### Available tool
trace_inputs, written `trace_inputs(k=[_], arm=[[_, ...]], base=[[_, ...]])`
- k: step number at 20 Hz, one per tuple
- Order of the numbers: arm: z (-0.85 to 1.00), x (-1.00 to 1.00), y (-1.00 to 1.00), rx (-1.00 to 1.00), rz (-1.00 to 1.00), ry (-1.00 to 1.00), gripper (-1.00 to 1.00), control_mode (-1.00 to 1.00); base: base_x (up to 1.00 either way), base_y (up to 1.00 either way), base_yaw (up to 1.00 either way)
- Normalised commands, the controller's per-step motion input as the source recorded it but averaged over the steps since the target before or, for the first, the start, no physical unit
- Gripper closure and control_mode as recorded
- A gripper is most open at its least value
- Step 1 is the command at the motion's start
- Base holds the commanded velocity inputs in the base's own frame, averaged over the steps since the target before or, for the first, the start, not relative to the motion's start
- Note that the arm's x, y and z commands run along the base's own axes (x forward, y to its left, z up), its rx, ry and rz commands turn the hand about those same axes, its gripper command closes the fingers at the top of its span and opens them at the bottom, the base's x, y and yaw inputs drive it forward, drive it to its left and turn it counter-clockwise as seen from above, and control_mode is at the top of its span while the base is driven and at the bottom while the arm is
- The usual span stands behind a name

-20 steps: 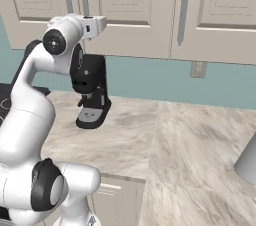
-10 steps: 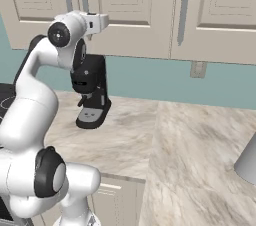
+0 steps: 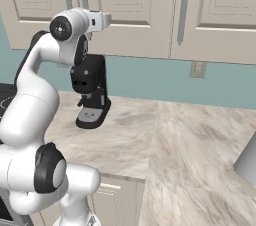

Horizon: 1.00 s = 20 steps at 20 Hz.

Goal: Open the cabinet, retrieve the rolling pin, and place it next to the meat on the cutting board to prepare for tenderizing.

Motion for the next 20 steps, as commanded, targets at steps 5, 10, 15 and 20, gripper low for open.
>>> trace_inputs(k=[5,10,15,20], arm=[[0.0,0.02,0.0,0.0,0.0,0.02,1.0,-1.0],[-0.02,0.0,0.0,0.0,0.0,0.02,1.0,-1.0],[-0.01,0.0,0.0,0.0,0.0,0.0,1.0,-1.0],[0.0,0.0,0.06,0.0,0.0,0.02,1.0,-1.0]], base=[[0.0,0.0,0.0],[0.0,0.0,0.0],[0.0,0.0,0.0],[0.0,0.0,0.0]])
